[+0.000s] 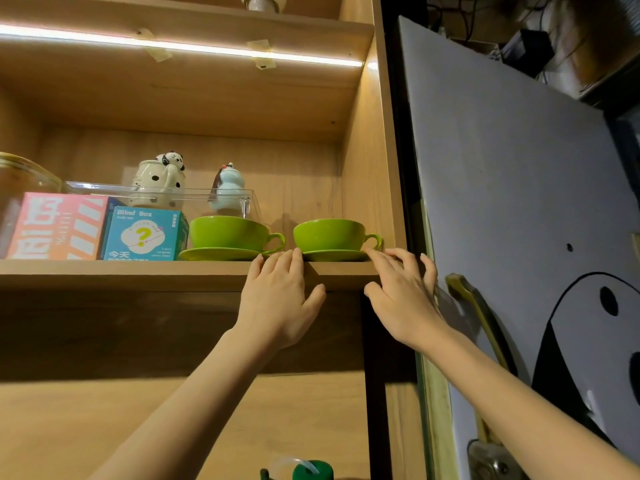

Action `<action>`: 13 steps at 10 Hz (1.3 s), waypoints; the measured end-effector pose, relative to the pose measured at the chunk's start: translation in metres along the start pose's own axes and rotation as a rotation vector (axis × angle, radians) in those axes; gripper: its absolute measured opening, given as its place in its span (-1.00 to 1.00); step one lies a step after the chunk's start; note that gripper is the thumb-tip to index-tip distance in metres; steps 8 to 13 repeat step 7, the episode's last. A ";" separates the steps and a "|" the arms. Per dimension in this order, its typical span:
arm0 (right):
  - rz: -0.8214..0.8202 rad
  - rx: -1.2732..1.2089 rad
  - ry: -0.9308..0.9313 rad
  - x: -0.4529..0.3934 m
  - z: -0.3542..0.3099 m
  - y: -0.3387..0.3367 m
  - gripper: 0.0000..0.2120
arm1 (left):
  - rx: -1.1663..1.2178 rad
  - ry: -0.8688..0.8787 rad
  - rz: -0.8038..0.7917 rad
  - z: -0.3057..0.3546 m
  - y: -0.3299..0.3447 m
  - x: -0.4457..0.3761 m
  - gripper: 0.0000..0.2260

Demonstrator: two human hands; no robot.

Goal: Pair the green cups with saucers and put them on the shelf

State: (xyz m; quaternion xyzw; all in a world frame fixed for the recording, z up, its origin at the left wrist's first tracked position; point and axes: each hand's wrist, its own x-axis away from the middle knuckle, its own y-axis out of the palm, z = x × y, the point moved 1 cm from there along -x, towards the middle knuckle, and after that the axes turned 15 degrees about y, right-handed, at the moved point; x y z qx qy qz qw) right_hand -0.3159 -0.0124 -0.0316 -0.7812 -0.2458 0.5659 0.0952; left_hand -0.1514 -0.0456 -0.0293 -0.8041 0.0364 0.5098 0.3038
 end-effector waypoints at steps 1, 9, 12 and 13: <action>-0.008 0.020 0.008 0.001 0.000 0.000 -0.49 | 0.015 0.004 -0.011 0.000 -0.001 0.000 -0.35; 0.048 -0.852 -0.108 0.098 -0.038 -0.152 -0.75 | 0.431 -0.091 0.211 -0.006 -0.112 0.050 -0.56; 0.048 -0.852 -0.108 0.098 -0.038 -0.152 -0.75 | 0.431 -0.091 0.211 -0.006 -0.112 0.050 -0.56; 0.048 -0.852 -0.108 0.098 -0.038 -0.152 -0.75 | 0.431 -0.091 0.211 -0.006 -0.112 0.050 -0.56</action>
